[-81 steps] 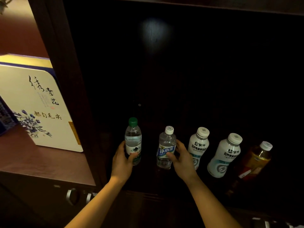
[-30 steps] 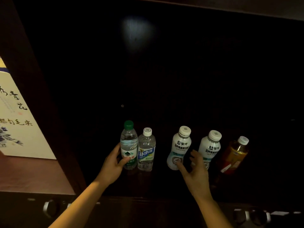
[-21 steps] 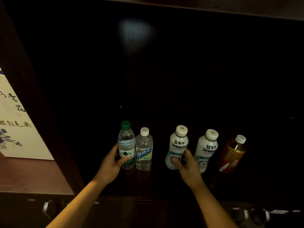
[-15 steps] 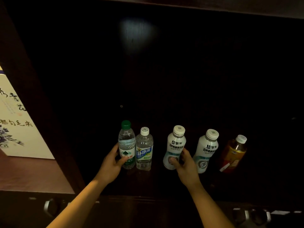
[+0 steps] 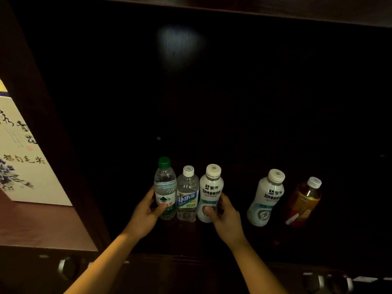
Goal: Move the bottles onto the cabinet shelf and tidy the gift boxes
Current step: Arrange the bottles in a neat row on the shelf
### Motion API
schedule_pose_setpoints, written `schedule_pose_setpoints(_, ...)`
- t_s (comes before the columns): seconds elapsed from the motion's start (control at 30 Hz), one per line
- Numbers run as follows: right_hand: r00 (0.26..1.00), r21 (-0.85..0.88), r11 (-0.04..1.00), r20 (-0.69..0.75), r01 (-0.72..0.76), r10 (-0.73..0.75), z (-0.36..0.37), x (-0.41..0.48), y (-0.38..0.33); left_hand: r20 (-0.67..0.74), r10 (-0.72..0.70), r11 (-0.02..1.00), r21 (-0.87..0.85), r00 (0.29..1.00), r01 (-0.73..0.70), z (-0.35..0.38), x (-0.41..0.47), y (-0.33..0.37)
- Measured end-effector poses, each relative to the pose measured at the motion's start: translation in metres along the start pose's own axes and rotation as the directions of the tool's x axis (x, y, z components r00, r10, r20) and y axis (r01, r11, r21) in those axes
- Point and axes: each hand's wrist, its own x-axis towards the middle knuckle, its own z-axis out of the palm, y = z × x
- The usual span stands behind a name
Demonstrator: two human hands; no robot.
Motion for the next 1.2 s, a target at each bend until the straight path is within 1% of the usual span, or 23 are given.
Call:
schedule_pose_setpoints(0.07,1.000,-0.001,1.000,0.026,0.005,-0.004,-0.004,-0.003,-0.004,0.000,0.001,1.000,-0.005,1.000,-0.001,0.000,0.000,0.000)
schedule_pose_setpoints(0.13,1.000,0.009,1.000,0.008,-0.006,0.006,-0.011,-0.010,-0.006,0.004,-0.001,1.000,-0.015,1.000,0.001,0.000,0.000,0.000)
schedule_pose_setpoints(0.23,0.995,-0.062,0.996,-0.077,-0.065,0.060,-0.029,-0.029,-0.003,-0.001,0.007,1.000,-0.007,1.000,-0.007,0.000,0.000,-0.004)
schedule_pose_setpoints(0.4,0.973,-0.275,0.953,-0.221,-0.123,0.062,-0.085,-0.064,0.021,-0.012,0.009,1.000,0.014,1.000,-0.008,0.001,0.001,-0.006)
schedule_pose_setpoints(0.5,0.943,-0.307,0.927,-0.313,-0.214,0.114,-0.114,-0.070,0.033,-0.016,-0.005,1.000,0.006,1.000,0.005,0.000,0.001,-0.008)
schedule_pose_setpoints(0.57,0.926,-0.293,0.925,-0.355,-0.242,0.130,-0.126,-0.066,0.040,-0.014,-0.014,1.000,0.001,1.000,0.014,0.000,0.002,-0.009)
schedule_pose_setpoints(0.63,0.926,-0.264,0.932,-0.347,-0.249,0.149,-0.133,-0.057,0.044,-0.016,-0.018,1.000,0.002,1.000,0.018,0.000,0.002,-0.009)
schedule_pose_setpoints(0.7,0.943,-0.221,0.949,-0.297,-0.224,0.154,-0.138,-0.046,0.041,-0.020,-0.020,1.000,-0.004,1.000,0.020,0.000,0.003,-0.009)
schedule_pose_setpoints(0.8,0.981,-0.122,0.987,-0.174,-0.107,0.085,-0.141,-0.032,0.029,-0.023,-0.023,1.000,-0.013,0.999,0.023,0.000,0.003,-0.008)
schedule_pose_setpoints(0.87,0.991,-0.089,0.994,-0.126,-0.066,0.054,-0.141,-0.024,0.027,-0.029,-0.023,1.000,-0.015,0.999,0.022,0.001,0.002,-0.008)
schedule_pose_setpoints(1.07,0.980,0.026,0.997,-0.184,-0.074,0.078,-0.137,-0.017,0.030,-0.032,0.001,1.000,0.016,0.999,0.000,0.002,0.000,-0.004)
schedule_pose_setpoints(1.2,0.978,0.014,0.998,-0.196,-0.068,0.070,-0.127,-0.016,0.026,-0.046,-0.002,1.000,0.003,0.999,0.002,0.005,0.000,-0.001)
